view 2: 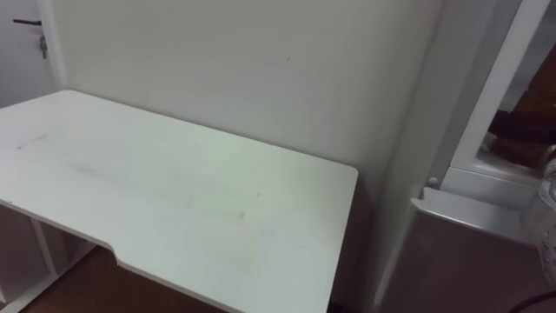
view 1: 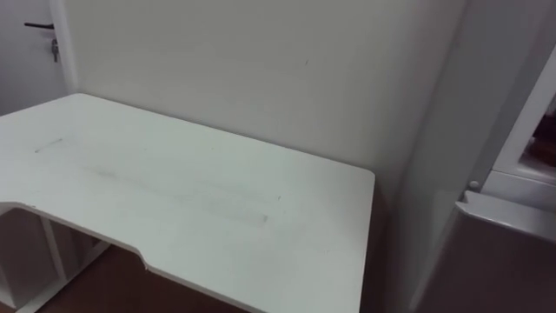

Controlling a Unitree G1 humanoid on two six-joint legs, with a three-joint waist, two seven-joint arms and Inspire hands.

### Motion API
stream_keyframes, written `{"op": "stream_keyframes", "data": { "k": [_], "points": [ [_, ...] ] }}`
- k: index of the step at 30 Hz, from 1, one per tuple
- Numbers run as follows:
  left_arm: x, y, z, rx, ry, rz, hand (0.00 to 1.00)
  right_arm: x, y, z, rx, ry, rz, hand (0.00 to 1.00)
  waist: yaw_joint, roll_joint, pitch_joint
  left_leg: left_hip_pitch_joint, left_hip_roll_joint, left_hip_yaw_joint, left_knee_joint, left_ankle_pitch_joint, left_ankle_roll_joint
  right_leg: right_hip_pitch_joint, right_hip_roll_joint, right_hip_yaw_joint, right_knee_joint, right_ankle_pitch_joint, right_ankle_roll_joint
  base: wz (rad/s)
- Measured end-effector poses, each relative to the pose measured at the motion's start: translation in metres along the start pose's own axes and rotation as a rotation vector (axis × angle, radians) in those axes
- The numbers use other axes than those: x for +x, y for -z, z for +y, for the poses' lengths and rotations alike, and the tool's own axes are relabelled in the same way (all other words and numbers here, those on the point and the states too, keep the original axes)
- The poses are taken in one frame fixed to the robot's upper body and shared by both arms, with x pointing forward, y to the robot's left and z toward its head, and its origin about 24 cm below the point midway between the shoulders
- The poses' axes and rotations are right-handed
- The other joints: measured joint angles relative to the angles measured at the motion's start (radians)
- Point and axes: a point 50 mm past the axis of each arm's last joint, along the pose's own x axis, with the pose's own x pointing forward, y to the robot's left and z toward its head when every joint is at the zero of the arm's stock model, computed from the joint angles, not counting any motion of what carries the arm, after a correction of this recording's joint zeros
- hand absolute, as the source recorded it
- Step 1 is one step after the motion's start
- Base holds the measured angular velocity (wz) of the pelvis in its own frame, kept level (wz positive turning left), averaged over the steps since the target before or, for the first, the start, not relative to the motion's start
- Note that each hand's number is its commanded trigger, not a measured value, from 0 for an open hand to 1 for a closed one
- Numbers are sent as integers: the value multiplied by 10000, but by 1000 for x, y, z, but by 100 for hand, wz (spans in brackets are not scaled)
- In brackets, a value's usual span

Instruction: Put the bottle in the upper fridge

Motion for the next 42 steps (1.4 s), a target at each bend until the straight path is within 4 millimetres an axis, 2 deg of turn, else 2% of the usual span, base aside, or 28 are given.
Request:
{"op": "stream_keyframes", "data": {
  "k": [6, 13, 21, 25, 28, 30, 34, 40, 42],
  "points": [
    [-2, 1, -6, -85, 134, 36, 0, -3, -10, 10, 233, -773, -387, 0, -245, 48, -6, 116, 5, 13, -83, -2, -1, 69, -1, 29, -17, 5, 7, -2],
    [-3, -9, -17, -287, 312, -92, 0, -11, -19, 20, 442, -1410, -877, 0, -471, 68, -5, 259, 53, 132, -176, -5, -7, 98, 19, 173, 15, 9, 2, -6],
    [-4, -14, -27, -375, 464, -42, 0, -22, -22, 14, 923, -1780, -1251, 0, -518, 65, -9, 429, 102, 455, -324, -7, -2, 50, 20, 509, 123, 13, 1, -12],
    [-4, -15, -29, -369, 506, -34, 0, -24, -24, 15, 973, -1897, -1347, 0, -566, 80, -54, 456, 134, 678, -320, -9, 5, -9, 19, 651, 158, 19, -1, -12],
    [-5, -14, -30, -339, 546, 138, 0, -37, -27, 15, 1279, -2263, -1691, 0, -665, 171, -105, 539, 139, 682, -331, -20, 22, 36, 29, 734, 154, 54, 18, -7],
    [-5, -14, -32, -324, 638, 191, 0, -45, -26, 19, 1363, -2537, -1795, 0, -762, 290, -63, 649, 137, 684, -332, -33, 40, 141, 27, 758, 151, 62, 32, 0],
    [-5, -20, -34, -532, 726, 95, 0, -61, -24, 14, 1164, -2873, -2134, 0, -946, 429, -39, 622, 143, 724, -310, -46, 57, 52, 20, 843, 119, 67, 42, -2],
    [-3, -23, -32, -1056, 890, 118, 0, -71, -28, 3, 1379, -2596, -2465, 0, -1233, 719, -77, 658, 178, 991, -274, -56, 79, -69, 43, 1150, 142, 116, 52, -16],
    [-2, -24, -30, -1168, 893, 52, 0, -75, -32, 2, 1317, -2572, -2815, 0, -1344, 773, -61, 714, 206, 1128, -328, -59, 81, -85, 66, 1299, 151, 122, 48, -19]
  ]
}}
